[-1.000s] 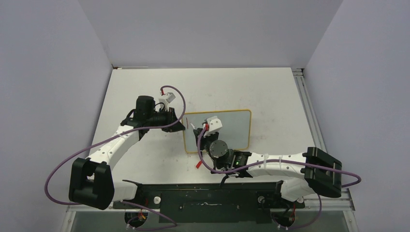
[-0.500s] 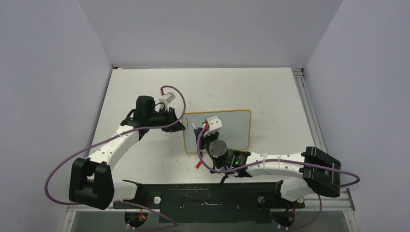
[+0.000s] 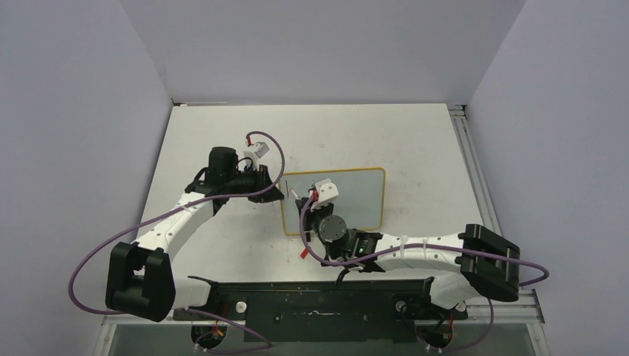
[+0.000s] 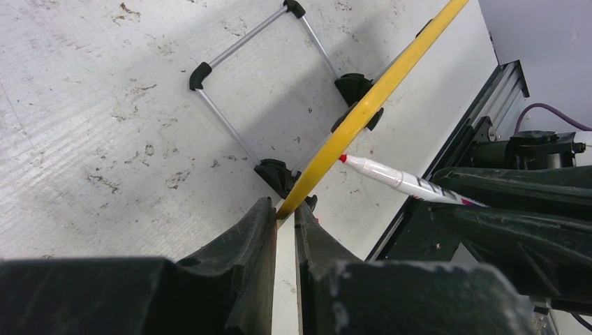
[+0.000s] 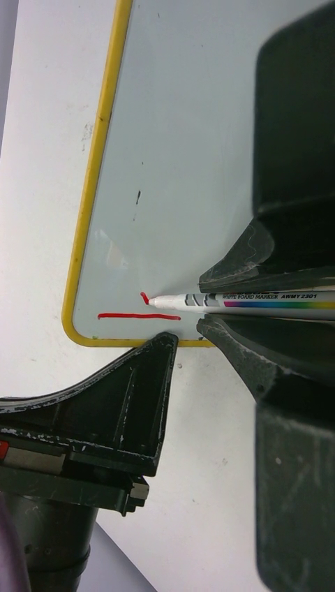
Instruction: Write a sentence on the whiteboard
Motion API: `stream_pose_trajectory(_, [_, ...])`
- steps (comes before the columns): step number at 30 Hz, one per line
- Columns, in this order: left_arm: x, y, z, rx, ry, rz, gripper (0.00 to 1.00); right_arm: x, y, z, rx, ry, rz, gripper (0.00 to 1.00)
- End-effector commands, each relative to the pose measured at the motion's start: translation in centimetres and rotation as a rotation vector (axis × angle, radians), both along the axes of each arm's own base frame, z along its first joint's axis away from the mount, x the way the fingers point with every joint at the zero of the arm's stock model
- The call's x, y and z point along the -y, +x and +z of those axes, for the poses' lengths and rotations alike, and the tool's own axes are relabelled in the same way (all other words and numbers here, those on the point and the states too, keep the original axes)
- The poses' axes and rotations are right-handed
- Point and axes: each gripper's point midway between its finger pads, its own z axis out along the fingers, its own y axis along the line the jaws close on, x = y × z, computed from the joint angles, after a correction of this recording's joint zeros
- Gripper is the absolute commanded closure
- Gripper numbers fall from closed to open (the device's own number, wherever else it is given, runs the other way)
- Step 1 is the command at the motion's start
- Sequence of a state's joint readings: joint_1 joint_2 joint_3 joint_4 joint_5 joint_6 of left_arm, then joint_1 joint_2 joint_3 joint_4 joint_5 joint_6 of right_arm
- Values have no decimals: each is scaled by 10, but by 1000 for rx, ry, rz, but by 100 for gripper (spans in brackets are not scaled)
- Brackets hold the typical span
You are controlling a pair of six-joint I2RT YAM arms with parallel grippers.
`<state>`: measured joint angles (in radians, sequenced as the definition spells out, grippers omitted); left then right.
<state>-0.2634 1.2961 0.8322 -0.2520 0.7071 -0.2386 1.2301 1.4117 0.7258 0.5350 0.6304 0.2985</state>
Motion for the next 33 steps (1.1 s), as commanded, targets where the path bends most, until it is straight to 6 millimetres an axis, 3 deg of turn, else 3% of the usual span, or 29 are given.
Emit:
stream_pose_trajectory(1, [7, 3, 24, 66, -33, -26, 99, -11, 5, 13, 14, 51, 6, 95])
stream_pose_trajectory(13, [7, 2, 26, 70, -34, -26, 99, -14, 4, 10, 9, 48, 12, 95])
stream_pose_trajectory(33, [7, 2, 26, 75, -32, -23, 99, 11, 0, -1, -11, 35, -49, 95])
